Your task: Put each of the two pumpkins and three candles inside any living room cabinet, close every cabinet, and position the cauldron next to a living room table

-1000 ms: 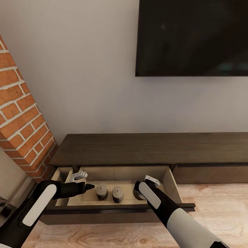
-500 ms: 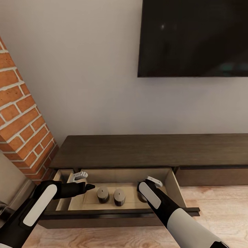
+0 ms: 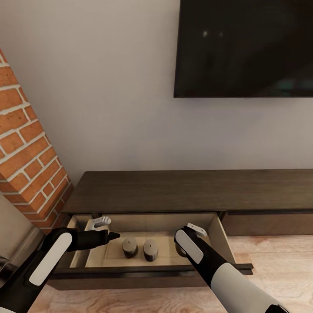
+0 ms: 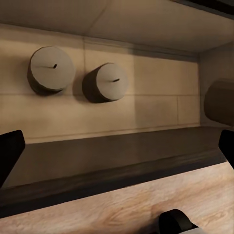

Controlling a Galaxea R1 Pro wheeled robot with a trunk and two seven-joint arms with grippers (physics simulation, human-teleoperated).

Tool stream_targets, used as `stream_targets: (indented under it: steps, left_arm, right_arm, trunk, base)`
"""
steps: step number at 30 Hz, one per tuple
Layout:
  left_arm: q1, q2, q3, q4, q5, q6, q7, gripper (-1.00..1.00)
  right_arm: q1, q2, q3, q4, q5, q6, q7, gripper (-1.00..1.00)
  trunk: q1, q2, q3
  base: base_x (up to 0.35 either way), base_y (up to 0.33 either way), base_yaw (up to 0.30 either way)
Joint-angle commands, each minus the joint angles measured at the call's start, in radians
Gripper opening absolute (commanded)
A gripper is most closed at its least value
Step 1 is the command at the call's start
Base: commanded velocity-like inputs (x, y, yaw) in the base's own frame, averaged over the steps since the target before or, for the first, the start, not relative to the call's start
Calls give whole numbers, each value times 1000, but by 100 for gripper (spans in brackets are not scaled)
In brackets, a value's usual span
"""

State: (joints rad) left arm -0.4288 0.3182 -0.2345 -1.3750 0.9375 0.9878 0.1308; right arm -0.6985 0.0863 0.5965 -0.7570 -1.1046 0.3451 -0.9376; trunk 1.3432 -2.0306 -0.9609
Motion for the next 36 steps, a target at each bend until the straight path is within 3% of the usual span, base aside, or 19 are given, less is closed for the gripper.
stream_targets:
  steps: [1, 18, 32, 36]
  left_arm:
    - [-1, 1, -2, -1, 11, 2, 10, 100]
    - [-1, 1, -1, -3, 11, 2, 10, 100]
    - [-1, 1, -2, -4, 11, 2, 10, 100]
    - [-1, 1, -2, -4, 11, 2, 10, 100]
  right_arm:
    - [-1, -1, 2, -1, -3, 7, -7, -100]
    - [-1, -4, -5, 2, -4, 14, -7, -100]
    - [-1, -10, -6, 1, -4, 4, 5, -100]
    - [-1, -10, -7, 0, -6, 3, 8, -100]
  trunk:
    - [0, 0, -1]
    - [0, 0, -1]
    - [54, -98, -45]
    - [57, -105, -48]
  base:
    - [36, 0, 0]
    - [28, 2, 0]
    - [0, 0, 0]
    - [0, 0, 0]
